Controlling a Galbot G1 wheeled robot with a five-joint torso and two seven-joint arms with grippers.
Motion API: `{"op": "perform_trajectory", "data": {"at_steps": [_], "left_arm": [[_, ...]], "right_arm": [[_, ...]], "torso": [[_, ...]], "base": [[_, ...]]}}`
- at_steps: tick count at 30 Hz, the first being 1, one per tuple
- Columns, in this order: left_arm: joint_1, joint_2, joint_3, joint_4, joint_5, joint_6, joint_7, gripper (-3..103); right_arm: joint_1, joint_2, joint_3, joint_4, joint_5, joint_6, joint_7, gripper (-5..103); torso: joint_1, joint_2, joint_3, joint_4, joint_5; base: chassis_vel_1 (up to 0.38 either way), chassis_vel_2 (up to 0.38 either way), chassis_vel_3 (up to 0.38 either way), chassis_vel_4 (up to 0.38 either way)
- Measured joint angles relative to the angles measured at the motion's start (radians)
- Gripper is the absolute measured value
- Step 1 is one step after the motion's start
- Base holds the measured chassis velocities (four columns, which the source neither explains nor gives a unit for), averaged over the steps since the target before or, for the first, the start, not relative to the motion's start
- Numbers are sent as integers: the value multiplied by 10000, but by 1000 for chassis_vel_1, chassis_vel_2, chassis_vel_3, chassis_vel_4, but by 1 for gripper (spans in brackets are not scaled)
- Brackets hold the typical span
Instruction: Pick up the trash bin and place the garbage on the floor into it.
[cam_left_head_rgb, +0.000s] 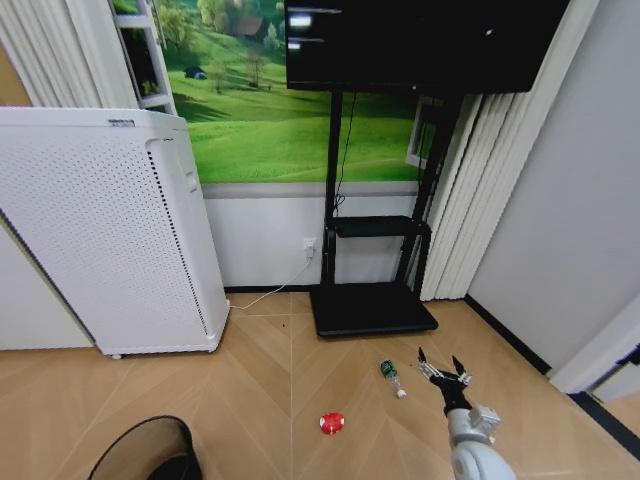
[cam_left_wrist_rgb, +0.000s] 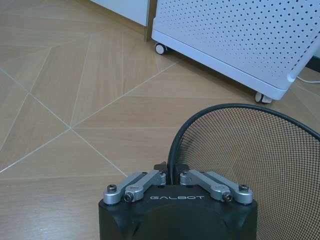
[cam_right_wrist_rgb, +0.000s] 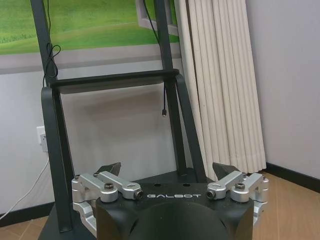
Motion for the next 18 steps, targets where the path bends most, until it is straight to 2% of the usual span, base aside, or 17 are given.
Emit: {"op": "perform_trajectory", "data": {"at_steps": [6, 9, 10, 11, 13, 14, 16, 18], "left_arm": [[-30, -68, 41, 16, 160, -205, 242, 7], [-98, -73, 38, 22, 462, -683, 1027, 7], [-98, -73, 38, 22, 462, -683, 1027, 7], [-146, -79, 7, 8, 647, -1033, 1588, 7], [-168, -77, -73, -106, 851, -1484, 2259, 7], [-168, -77, -73, -106, 851, -1484, 2259, 7], [-199, -52, -176, -271, 1035, -1953, 2779, 7], [-215, -43, -205, -309, 1091, -2059, 2892, 7]], "right_arm": [[8, -1, -14, 6, -1, 7, 1, 100], [-38, 43, -41, 28, -37, 10, 3, 100], [-38, 43, -41, 28, -37, 10, 3, 100], [-66, 50, -53, 57, -59, 10, 6, 100], [-92, 35, -68, 101, -86, 7, 11, 100], [-92, 35, -68, 101, -86, 7, 11, 100], [-81, 14, -91, 171, -125, -40, 29, 100], [-68, 13, -105, 192, -140, -62, 44, 100]], "torso": [[0, 1, 0, 0, -2], [0, 0, 1, -1, -3], [0, 0, 1, -1, -3], [0, 1, 1, -3, -4], [0, 0, 1, -3, -2], [0, 0, 1, -3, -2], [0, 0, 1, -3, -2], [0, 1, 1, -3, -2]], "base": [[0, 0, 0, 0], [0, 0, 0, 0], [0, 0, 0, 0], [0, 0, 0, 0], [0, 0, 0, 0], [0, 0, 0, 0], [0, 0, 0, 0], [0, 0, 0, 0]]}}
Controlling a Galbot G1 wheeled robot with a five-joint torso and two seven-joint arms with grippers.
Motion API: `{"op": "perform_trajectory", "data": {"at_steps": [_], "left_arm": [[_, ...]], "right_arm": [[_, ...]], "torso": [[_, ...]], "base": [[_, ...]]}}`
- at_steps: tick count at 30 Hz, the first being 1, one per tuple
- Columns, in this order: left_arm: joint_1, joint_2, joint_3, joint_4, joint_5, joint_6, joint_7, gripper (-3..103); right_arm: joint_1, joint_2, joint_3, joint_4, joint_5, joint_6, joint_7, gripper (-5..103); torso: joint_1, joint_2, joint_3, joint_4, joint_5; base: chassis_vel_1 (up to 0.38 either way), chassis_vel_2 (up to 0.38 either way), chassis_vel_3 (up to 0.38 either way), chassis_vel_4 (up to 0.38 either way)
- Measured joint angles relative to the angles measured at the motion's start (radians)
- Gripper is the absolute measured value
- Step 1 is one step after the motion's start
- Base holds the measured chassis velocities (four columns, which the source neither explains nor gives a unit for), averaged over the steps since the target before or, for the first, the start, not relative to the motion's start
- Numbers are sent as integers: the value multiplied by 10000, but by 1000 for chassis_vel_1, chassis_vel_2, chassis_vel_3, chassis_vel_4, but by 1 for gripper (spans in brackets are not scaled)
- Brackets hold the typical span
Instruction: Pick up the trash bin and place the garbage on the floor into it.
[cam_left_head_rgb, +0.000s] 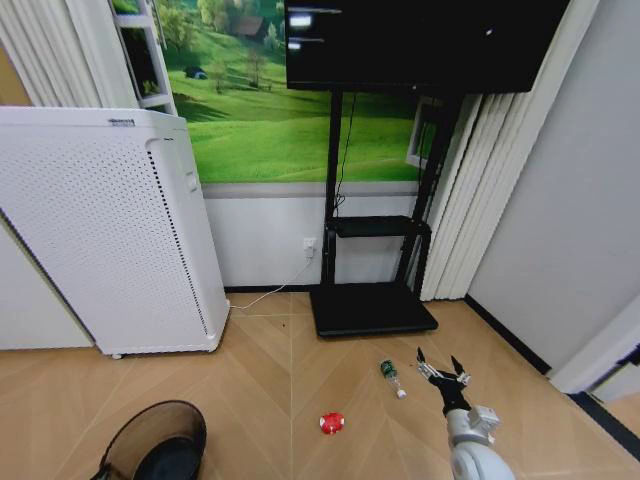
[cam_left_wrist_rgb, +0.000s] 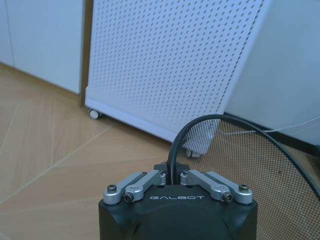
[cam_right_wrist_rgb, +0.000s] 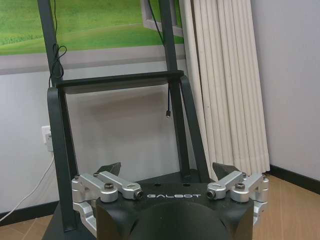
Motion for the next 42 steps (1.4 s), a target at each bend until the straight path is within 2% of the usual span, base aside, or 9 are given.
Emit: {"op": "perform_trajectory", "data": {"at_steps": [5, 6, 9, 14, 17, 22, 29, 38, 42], "left_arm": [[-95, 8, -69, -55, 246, -570, 429, 7], [-152, 8, -115, -30, 481, -1113, 700, 7], [-308, 18, -221, 22, 726, -1898, 1113, 7], [-469, 12, -281, 87, 926, -2448, 1455, 7], [-907, -9, -337, -281, 871, -3143, 2639, 7], [-1121, -45, -324, -643, 517, -2959, 2600, 7], [-1476, -107, -220, -1068, -183, -2335, 1605, 7], [-1456, -217, -249, -1403, -950, -2068, 1275, 7], [-1209, -266, -268, -1472, -1229, -1954, 1152, 7]], "right_arm": [[26, 17, -63, 100, -79, -77, 71, 100], [12, 43, -79, 171, -126, -117, 97, 100], [-60, 71, -140, 286, -250, -177, 159, 100], [-115, 84, -283, 372, -476, -213, 223, 100], [-177, -87, -1082, 565, -1822, -198, 407, 100], [-149, -175, -1400, 596, -2071, -120, 469, 100], [-199, -713, -1606, 601, -2545, -4, 316, 100], [-326, -797, -1564, 787, -2587, -80, 319, 100], [-561, -682, -1455, 897, -2841, -27, -69, 100]], "torso": [[0, 0, 0, 1, -1], [0, 0, 0, 1, 0], [0, 0, 0, 1, 0], [0, 0, 0, 0, -2], [0, 0, 0, 0, -1], [0, 0, 1, 0, 1], [0, 0, 1, 0, 0], [0, 1, 0, 1, 1], [0, 0, 0, -1, 1]], "base": [[0, 0, 0, 0], [0, 0, 0, 0], [0, 0, 0, 0], [0, 0, 0, 0], [0, 0, 0, 0], [0, 0, 0, 0], [0, 0, 0, 0], [0, 0, 0, 0], [0, 0, 0, 0]]}}
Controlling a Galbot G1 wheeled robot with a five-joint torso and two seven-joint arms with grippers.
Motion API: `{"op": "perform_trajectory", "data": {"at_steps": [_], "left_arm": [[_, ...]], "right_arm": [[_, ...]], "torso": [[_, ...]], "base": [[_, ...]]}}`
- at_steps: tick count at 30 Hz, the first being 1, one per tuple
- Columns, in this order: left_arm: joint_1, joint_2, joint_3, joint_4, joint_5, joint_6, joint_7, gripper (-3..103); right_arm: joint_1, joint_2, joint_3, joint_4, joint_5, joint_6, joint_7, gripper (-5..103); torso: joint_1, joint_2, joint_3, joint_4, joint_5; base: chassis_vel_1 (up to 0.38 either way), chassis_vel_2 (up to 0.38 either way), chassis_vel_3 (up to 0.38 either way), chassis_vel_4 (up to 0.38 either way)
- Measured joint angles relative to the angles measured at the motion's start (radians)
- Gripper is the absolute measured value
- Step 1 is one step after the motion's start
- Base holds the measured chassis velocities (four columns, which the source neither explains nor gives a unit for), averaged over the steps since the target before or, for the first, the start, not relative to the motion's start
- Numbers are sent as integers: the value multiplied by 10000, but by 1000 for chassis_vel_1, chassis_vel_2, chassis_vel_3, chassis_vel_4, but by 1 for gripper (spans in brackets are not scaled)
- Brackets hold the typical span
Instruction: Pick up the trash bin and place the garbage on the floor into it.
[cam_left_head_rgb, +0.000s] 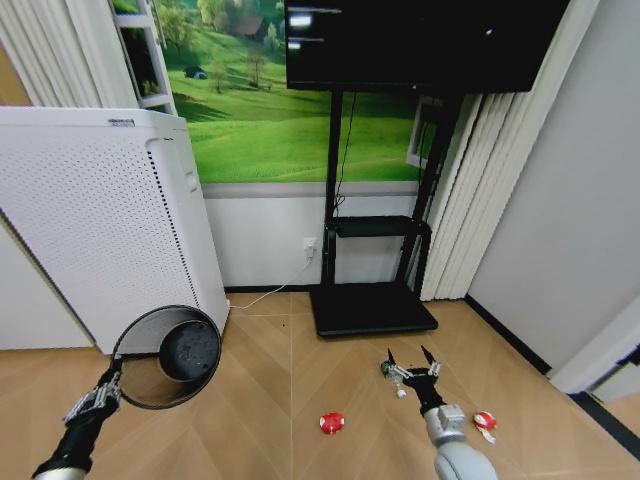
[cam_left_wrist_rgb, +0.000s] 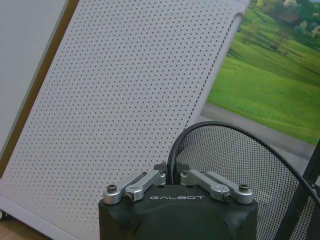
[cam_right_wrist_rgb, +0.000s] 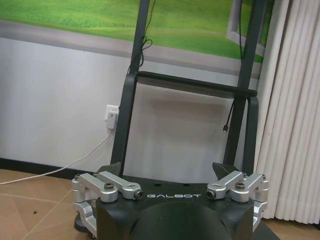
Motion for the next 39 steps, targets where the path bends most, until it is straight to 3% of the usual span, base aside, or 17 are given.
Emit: {"op": "perform_trajectory", "data": {"at_steps": [12, 26, 28, 32, 34, 35, 37, 39], "left_arm": [[199, -313, 157, 112, -238, 25, -291, 7], [203, -548, 271, 112, -292, 42, -296, 7], [204, -606, 294, 111, -291, 51, -303, 7], [284, -754, 365, 78, -251, 56, -312, 7], [340, -832, 379, 43, -215, 48, -305, 7], [340, -832, 379, 43, -215, 48, -305, 7], [395, -901, 383, -20, -195, 29, -291, 7], [406, -921, 379, -39, -191, 25, -287, 7]], "right_arm": [[11, 107, -225, 27, -108, 49, 21, 100], [208, -34, -467, -218, -46, -91, 105, 100], [236, -82, -558, -239, 65, -278, 167, 100], [450, -587, -1033, -491, 765, -1464, 317, 100], [749, -962, -1358, -854, 1035, -2126, 297, 100], [749, -962, -1358, -854, 1035, -2126, 297, 100], [1085, -1432, -1661, -1172, 1764, -3001, 226, 100], [1185, -1565, -1709, -1277, 2039, -3273, 171, 100]], "torso": [[0, 0, 0, 2, -1], [0, 1, -1, 2, -6], [-1, 0, 0, 3, 2], [-1, 1, -1, 2, -9], [-1, 0, 0, 1, 3], [-1, 0, 0, 1, 3], [-1, 1, -1, 1, -6], [-1, 1, 0, 8, -2]], "base": [[50, 40, -50, -54], [226, 226, -220, -237], [294, 319, -302, -314], [328, 324, -321, -324], [277, 223, -238, -261], [256, 223, -201, -233], [100, 55, -135, -133], [54, -2, -16, -81]]}}
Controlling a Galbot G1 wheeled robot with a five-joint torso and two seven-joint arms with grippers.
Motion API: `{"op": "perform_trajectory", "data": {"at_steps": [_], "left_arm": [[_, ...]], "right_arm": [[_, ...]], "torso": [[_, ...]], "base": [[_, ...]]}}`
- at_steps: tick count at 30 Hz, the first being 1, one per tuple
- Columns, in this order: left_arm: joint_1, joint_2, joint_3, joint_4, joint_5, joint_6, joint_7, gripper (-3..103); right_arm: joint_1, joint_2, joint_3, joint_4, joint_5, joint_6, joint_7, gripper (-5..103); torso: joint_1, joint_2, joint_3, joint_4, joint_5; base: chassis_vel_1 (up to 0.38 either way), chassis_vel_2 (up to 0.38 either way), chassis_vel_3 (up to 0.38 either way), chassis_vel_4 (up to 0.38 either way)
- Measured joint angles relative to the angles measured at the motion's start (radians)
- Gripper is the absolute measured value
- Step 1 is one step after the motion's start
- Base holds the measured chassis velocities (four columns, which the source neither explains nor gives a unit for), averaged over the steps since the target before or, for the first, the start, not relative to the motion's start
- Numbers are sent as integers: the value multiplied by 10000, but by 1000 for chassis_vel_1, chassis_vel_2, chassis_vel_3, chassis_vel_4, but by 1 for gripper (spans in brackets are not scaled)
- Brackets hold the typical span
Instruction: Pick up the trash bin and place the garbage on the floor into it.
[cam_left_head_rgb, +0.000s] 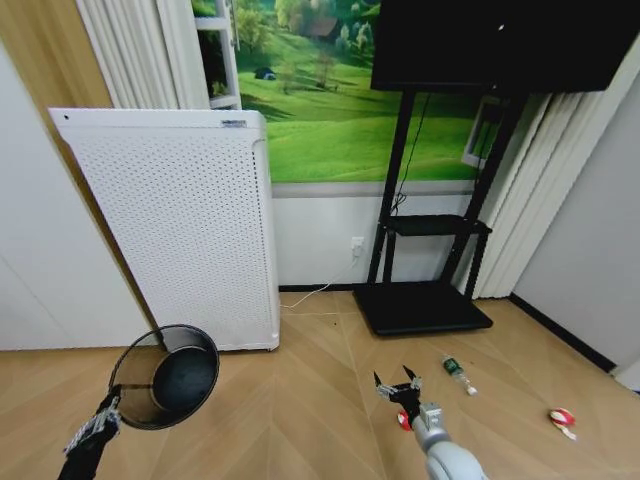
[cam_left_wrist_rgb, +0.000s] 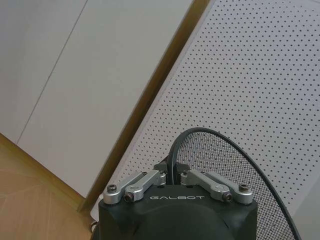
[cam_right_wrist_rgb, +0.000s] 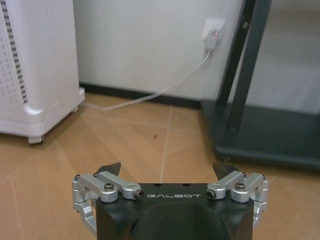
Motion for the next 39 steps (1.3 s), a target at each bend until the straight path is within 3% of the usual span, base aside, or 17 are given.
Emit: {"op": "perform_trajectory", "data": {"at_steps": [2, 8, 13, 21, 32, 39], "left_arm": [[5, -24, -10, -24, 3, -4, 2, 7], [-85, -119, 26, 4, 158, -7, 43, 7], [-182, -239, 92, -55, 275, 35, 35, 7], [-249, -247, 100, -127, 275, 75, 16, 7], [-211, -291, 104, -295, 275, 40, 65, 7], [-257, -292, 93, -290, 256, 21, 80, 7]], "right_arm": [[111, -90, 0, -131, 182, -198, -49, 100], [198, -189, 298, -509, 458, -196, 85, 100], [15, 67, 419, -1141, 19, -75, -152, 100], [198, 479, 276, -2087, -451, -17, -279, 100], [2256, 1397, -308, -4892, -1281, -384, 537, 100], [2290, 1174, 338, -5467, -1308, -534, 608, 100]], "torso": [[0, 0, 1, 6, 5], [1, 0, 1, -14, 3], [0, 0, 0, -3, 1], [0, 0, 0, -10, 0], [1, -1, 0, -3, 2], [1, -2, 0, -7, -2]], "base": [[3, 77, 36, 7], [-105, -68, 73, 30], [4, -6, -4, 4], [14, 5, -7, 1], [0, 0, 0, 0], [0, 0, 0, 0]]}}
